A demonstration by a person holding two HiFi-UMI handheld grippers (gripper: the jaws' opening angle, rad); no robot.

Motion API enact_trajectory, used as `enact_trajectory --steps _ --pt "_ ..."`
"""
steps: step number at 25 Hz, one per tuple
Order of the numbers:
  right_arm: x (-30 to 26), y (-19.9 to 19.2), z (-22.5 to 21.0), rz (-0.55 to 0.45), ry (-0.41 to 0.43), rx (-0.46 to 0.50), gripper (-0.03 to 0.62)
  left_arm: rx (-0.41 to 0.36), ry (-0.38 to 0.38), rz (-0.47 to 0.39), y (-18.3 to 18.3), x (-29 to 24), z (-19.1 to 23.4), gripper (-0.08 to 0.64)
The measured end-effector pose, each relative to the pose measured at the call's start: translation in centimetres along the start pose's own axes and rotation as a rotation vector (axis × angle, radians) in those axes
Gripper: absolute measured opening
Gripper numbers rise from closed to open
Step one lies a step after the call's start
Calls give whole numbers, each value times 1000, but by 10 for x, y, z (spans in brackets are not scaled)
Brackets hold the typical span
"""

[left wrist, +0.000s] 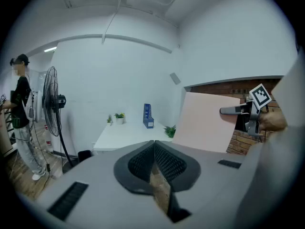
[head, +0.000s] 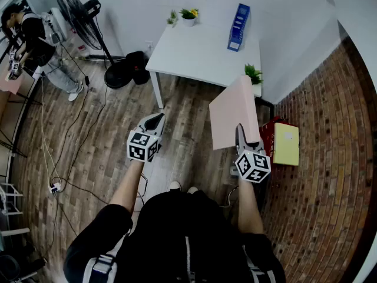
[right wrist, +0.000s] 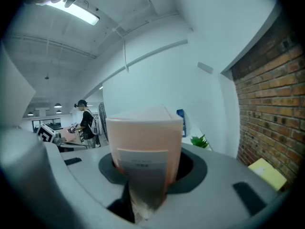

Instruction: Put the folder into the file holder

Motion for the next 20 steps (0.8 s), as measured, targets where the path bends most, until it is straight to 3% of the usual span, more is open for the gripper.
enact_trajectory --steps 20 --pt "-13 -9 3 37 -27 -9 172 10 -38 17 -10 -19 17 25"
Point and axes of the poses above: the fingertips, and each gripper's own axes: x backward along the fingers, z to its left, y out of its top, the point moved 3 cm from there along x, backward along the fingers, and after that the axes turned 3 degrees about y, right-handed, at the moved point
